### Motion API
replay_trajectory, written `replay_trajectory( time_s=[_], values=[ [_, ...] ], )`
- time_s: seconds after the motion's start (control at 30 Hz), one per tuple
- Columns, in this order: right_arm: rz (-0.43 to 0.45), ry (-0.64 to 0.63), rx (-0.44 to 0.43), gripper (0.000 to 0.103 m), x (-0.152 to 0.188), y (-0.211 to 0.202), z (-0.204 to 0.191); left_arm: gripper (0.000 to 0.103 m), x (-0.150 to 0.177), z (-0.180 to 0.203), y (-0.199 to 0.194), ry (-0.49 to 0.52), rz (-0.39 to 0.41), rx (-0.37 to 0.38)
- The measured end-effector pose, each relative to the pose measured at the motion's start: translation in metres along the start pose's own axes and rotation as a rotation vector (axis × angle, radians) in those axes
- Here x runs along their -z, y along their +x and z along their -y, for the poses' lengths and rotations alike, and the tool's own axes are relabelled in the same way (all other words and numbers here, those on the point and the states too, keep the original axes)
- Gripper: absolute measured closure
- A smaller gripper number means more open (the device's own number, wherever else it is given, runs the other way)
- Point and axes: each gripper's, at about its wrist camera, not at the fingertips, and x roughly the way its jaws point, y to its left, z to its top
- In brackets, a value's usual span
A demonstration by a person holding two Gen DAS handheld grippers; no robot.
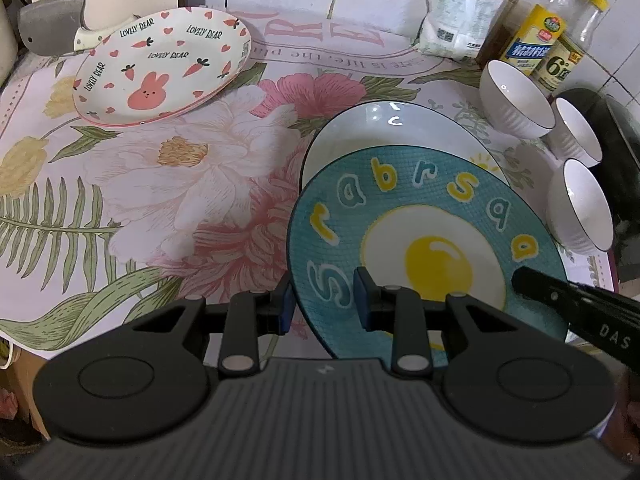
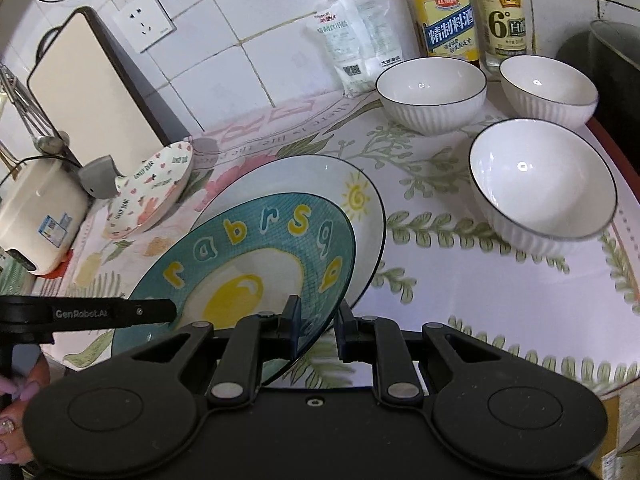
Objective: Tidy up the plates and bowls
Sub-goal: 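Lift the blue plate with both grippers and carry it over the white plate, then lower the blue plate onto the white plate and open both grippers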
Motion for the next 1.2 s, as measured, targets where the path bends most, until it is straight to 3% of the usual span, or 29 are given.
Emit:
replay_trajectory(
  time_s=[0.47,1.2],
  values=[
    [-0.045,-0.022,0.112,0.077,-0.008,0.009,-0.008,0.075,-0.004,0.004,0.011,-0.022,-0.036,-0.005],
    [0.015,-0.023,0.137,0.071,-0.015,0.036,0.006,0.076,-0.012,0.01,0.026,-0.036,-0.05,-0.021]
  ],
)
